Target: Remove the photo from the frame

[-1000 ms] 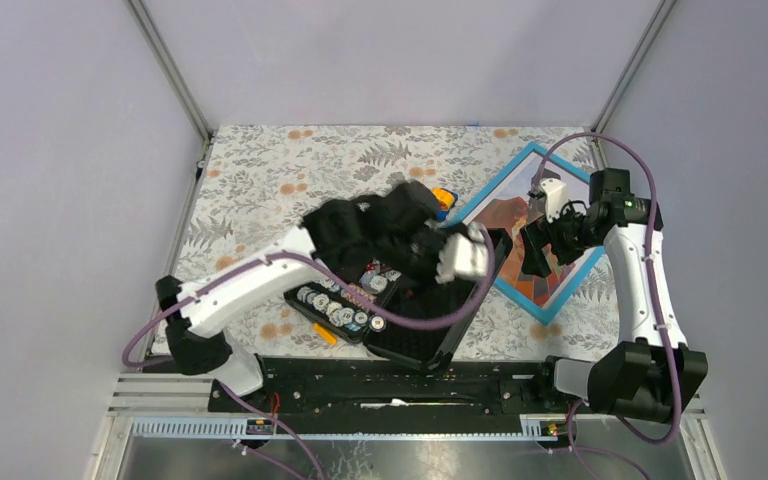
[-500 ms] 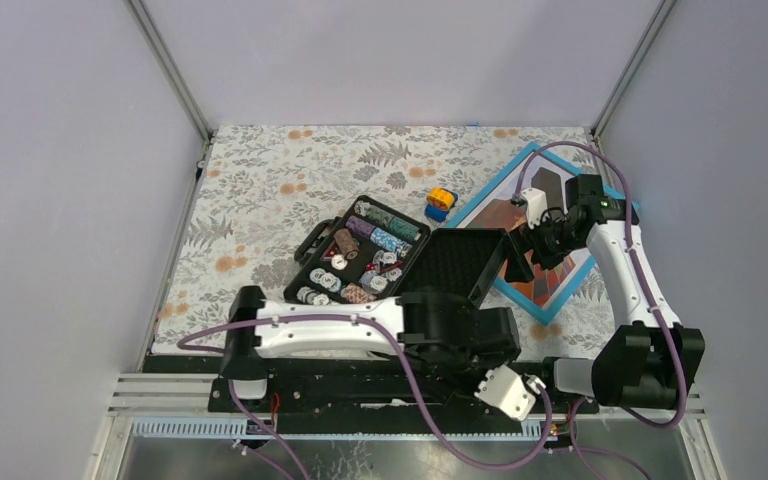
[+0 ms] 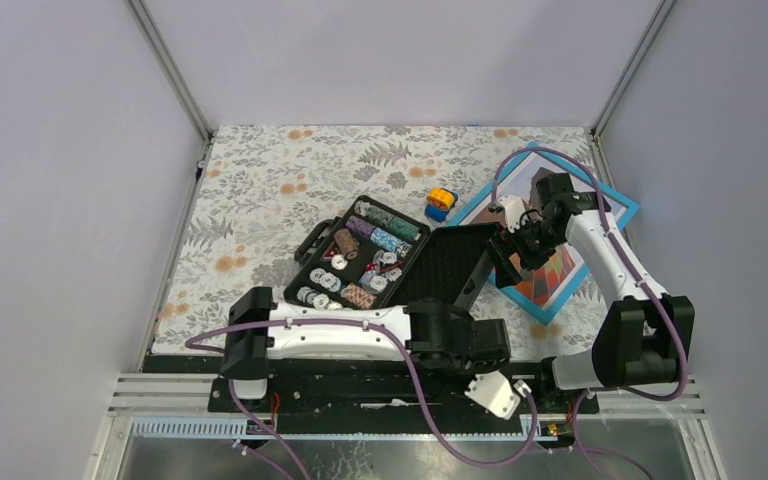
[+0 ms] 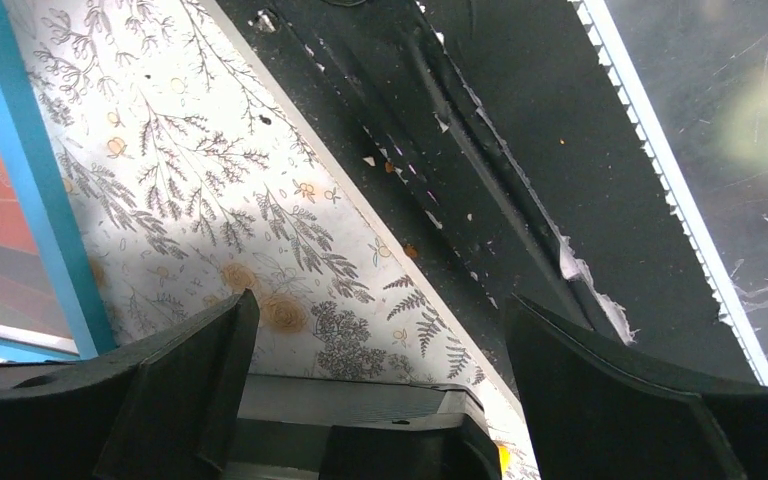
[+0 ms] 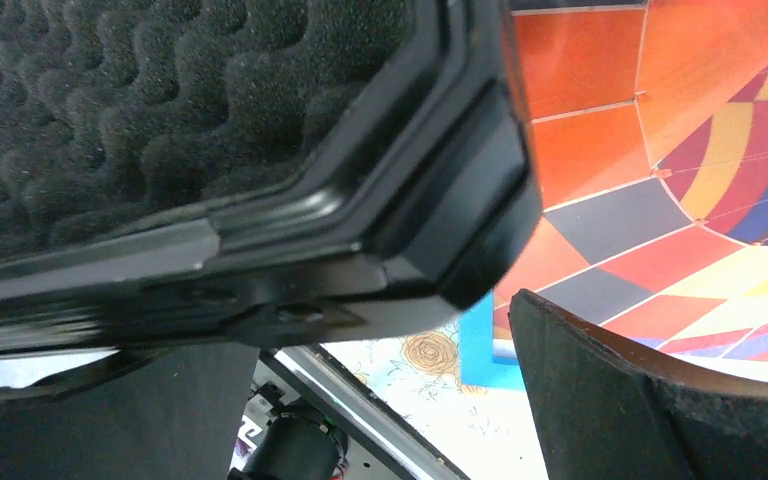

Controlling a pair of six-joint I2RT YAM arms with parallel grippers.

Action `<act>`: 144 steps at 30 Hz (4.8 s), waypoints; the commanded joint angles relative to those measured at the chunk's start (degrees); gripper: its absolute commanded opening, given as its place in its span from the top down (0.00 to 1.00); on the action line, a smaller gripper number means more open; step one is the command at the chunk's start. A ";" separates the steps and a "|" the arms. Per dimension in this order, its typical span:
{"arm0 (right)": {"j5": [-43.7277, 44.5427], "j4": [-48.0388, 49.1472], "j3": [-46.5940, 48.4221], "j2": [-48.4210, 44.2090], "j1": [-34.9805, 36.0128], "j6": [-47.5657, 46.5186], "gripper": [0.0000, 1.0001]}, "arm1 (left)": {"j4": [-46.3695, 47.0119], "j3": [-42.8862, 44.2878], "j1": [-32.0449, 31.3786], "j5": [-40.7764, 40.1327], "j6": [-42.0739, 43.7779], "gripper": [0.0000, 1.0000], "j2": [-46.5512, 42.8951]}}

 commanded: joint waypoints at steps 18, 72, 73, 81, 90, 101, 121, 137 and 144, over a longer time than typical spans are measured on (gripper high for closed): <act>1.00 8.77 4.64 5.32 7.17 6.55 0.00 | -0.59 -4.98 9.81 1.16 -0.20 0.01 -4.73; 14.47 17.75 53.93 40.65 16.50 21.36 0.00 | 22.13 -17.02 60.20 -16.00 30.47 0.03 1.72; 14.43 17.75 53.30 40.13 16.51 21.32 0.00 | 22.77 -16.50 61.32 -15.56 30.62 0.03 2.22; 11.78 17.66 47.31 34.53 14.90 21.48 0.00 | 20.91 -3.56 67.98 -10.22 24.73 0.03 7.37; 6.14 16.47 36.94 22.81 6.96 19.95 0.00 | 14.35 2.04 67.58 1.88 15.03 0.01 2.67; 3.94 11.90 18.32 8.39 -8.92 14.40 0.00 | 12.89 4.00 62.21 11.13 2.31 0.01 -2.87; 17.14 21.07 10.34 21.28 -32.52 15.69 0.00 | 22.40 8.24 41.89 9.17 -12.04 0.01 7.54; 10.98 22.25 8.81 30.59 -26.91 15.49 0.10 | 23.32 -0.15 41.89 10.60 -12.58 0.01 1.04; 5.49 19.44 6.59 29.90 -17.92 20.27 0.12 | 23.32 -2.34 41.89 12.00 -12.86 0.01 0.39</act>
